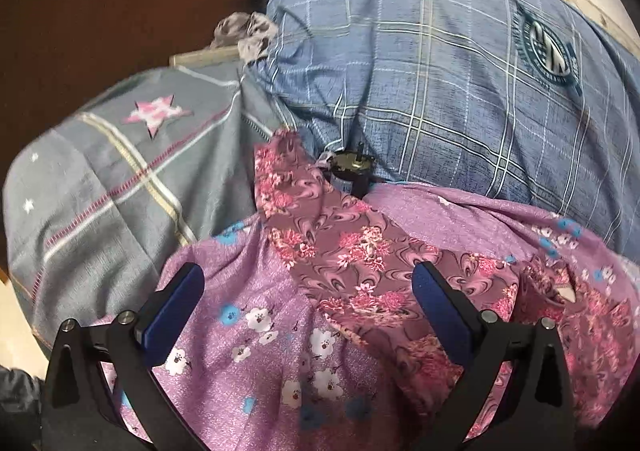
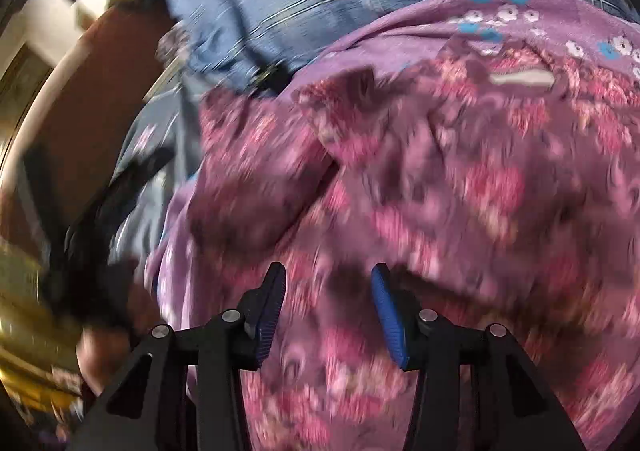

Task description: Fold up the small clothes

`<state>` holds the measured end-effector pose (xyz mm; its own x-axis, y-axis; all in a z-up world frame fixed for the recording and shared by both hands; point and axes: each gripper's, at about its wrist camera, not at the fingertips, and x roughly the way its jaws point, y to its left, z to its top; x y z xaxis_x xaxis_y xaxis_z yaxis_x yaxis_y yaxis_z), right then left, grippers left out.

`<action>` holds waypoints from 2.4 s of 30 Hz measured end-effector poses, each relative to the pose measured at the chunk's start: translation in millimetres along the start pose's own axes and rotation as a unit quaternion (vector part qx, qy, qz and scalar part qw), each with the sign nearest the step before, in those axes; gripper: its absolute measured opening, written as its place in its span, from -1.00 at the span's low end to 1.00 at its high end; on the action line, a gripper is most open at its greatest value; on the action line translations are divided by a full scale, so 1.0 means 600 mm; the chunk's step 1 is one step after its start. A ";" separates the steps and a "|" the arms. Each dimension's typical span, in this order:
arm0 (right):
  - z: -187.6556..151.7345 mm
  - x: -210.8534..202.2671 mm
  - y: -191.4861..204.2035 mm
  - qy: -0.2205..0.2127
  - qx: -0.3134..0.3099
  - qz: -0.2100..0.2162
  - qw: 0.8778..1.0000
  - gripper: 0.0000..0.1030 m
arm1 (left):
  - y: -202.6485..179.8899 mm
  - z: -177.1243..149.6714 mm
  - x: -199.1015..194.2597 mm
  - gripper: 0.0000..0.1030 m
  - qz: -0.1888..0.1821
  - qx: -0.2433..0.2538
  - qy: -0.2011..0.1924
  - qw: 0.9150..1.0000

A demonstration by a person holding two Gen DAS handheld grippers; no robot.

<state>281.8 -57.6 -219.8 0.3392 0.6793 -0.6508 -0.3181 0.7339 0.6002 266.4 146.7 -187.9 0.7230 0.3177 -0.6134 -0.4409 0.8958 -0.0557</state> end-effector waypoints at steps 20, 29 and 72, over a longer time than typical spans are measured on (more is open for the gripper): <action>-0.046 -0.214 -0.319 -0.231 0.271 -0.062 0.933 -0.37 | -0.273 -0.077 0.049 0.53 -0.132 0.128 0.107 0.977; -0.039 -0.206 -0.320 -0.194 0.268 -0.120 0.936 -0.49 | -0.159 -0.078 0.030 -0.24 -0.160 0.087 0.156 0.971; -0.014 -0.122 -0.170 -0.179 0.098 -0.109 0.973 -0.44 | -0.081 0.174 0.024 -0.94 -0.192 0.047 -0.010 0.980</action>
<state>282.2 -181.9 -237.2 0.6778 0.4390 -0.5898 -0.0407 0.8233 0.5661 353.7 140.2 -111.9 0.8363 -0.0438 -0.5465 -0.0835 0.9750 -0.2059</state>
